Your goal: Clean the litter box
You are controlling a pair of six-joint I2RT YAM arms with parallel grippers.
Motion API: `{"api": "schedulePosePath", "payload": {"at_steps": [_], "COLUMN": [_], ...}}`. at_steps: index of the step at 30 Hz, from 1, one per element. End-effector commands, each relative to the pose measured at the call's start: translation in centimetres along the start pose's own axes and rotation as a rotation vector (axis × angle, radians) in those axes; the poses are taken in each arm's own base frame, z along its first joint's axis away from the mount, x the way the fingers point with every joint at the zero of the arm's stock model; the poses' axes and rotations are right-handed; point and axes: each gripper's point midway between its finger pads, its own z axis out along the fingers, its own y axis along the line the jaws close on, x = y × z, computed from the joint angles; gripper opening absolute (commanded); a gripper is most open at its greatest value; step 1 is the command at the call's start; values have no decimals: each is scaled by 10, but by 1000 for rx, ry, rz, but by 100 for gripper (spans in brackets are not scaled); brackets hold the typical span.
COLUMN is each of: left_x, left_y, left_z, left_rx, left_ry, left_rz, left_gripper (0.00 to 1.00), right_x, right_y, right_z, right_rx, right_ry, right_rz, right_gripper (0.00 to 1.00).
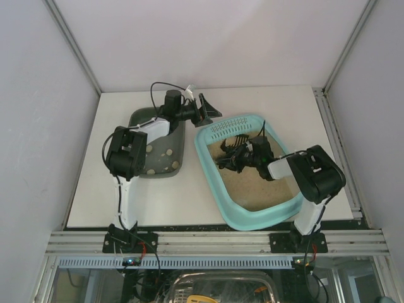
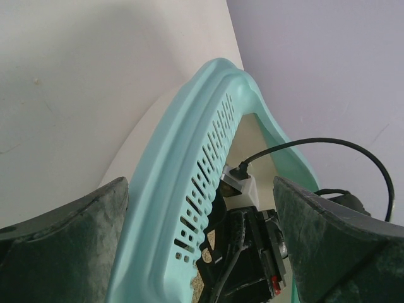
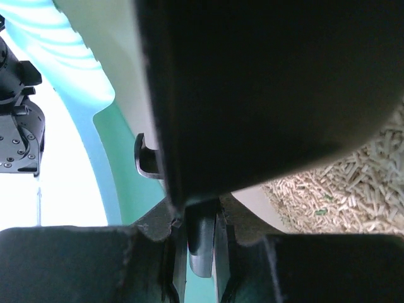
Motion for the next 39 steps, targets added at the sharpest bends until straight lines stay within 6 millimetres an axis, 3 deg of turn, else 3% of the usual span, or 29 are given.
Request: {"api": "schedulePosePath", "payload": {"at_steps": [1, 13, 24, 27, 33, 39], "left_x": [-11, -4, -6, -6, -6, -4], "left_y": [-35, -29, -28, -25, -25, -23], "left_z": [-15, -16, -14, -13, -13, -12], "left_rx": [62, 57, 57, 50, 50, 49], "left_ry": [-31, -21, -23, -26, -29, -19], "left_rz": [63, 60, 62, 53, 54, 51], "left_gripper": [100, 100, 100, 100, 100, 100], "right_x": [8, 14, 30, 25, 15, 19], "right_y": [17, 28, 10, 1, 7, 8], "right_z": [5, 0, 0, 5, 9, 11], "right_rx": [-160, -363, -343, -331, -358, -341], "right_ry": [20, 6, 131, 126, 132, 206], "right_rz": [-38, -151, -306, -323, -337, -375], "right_gripper": [0, 0, 0, 0, 0, 0]}}
